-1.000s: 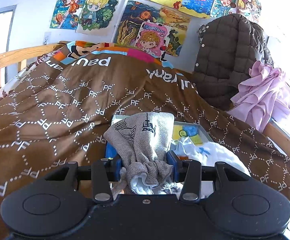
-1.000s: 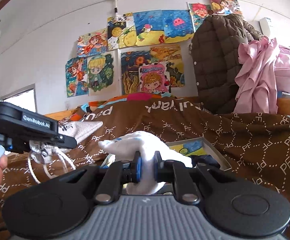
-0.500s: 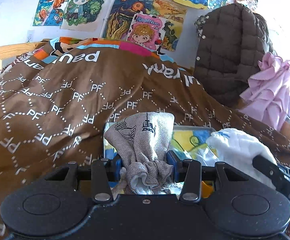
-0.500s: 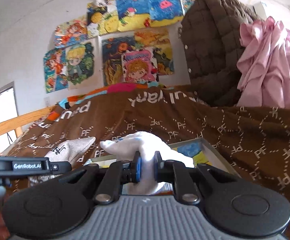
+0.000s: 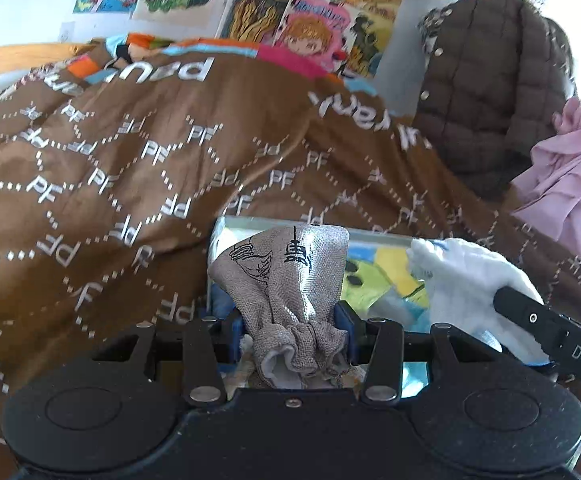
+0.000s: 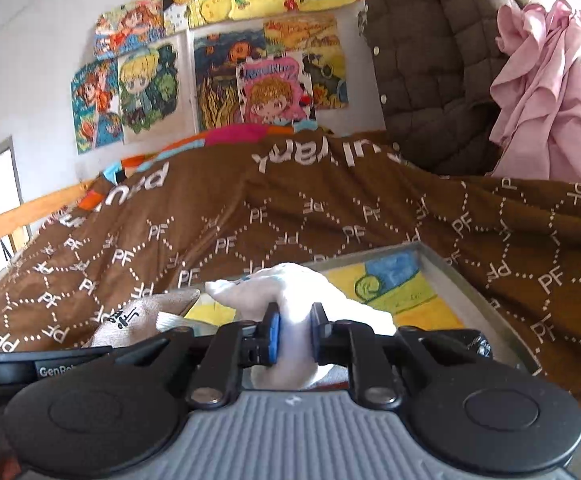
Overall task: Organize soft objects
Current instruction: 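Carry the grey bag over the tray with the left gripper while the right drops the white cloth in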
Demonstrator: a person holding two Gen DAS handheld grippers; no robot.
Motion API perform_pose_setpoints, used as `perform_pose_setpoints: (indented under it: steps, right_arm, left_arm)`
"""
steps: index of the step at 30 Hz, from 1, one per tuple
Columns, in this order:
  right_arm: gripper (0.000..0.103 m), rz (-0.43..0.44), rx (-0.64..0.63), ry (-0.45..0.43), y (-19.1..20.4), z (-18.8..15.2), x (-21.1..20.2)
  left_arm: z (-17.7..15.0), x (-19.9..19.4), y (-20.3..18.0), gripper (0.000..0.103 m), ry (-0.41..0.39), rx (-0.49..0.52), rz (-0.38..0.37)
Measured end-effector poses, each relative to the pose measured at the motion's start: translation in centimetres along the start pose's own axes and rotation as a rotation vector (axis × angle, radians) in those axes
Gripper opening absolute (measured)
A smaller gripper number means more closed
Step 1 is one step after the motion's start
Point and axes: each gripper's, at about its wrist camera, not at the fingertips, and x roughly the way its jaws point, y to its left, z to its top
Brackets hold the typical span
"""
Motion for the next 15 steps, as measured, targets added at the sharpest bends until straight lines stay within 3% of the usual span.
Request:
perform_pose_setpoints:
  steps: [3,13,15]
  right_arm:
    - [0.028,0.008,0.002,-0.004,0.0,-0.3,-0.3]
    - [0.03,0.004,-0.055,-0.012,0.7,-0.3,-1.3]
    - [0.034,0.003,-0.062,-0.018,0.7,-0.2,-1.6]
  left_arm:
    - [-0.4,0.1,0.2,0.048,0.027,0.002,0.002]
    - [-1.3,-0.5,0.0,0.05,0.043,0.019,0.01]
    - [-1.4,-0.6,-0.2,0.051,0.045,0.025,0.012]
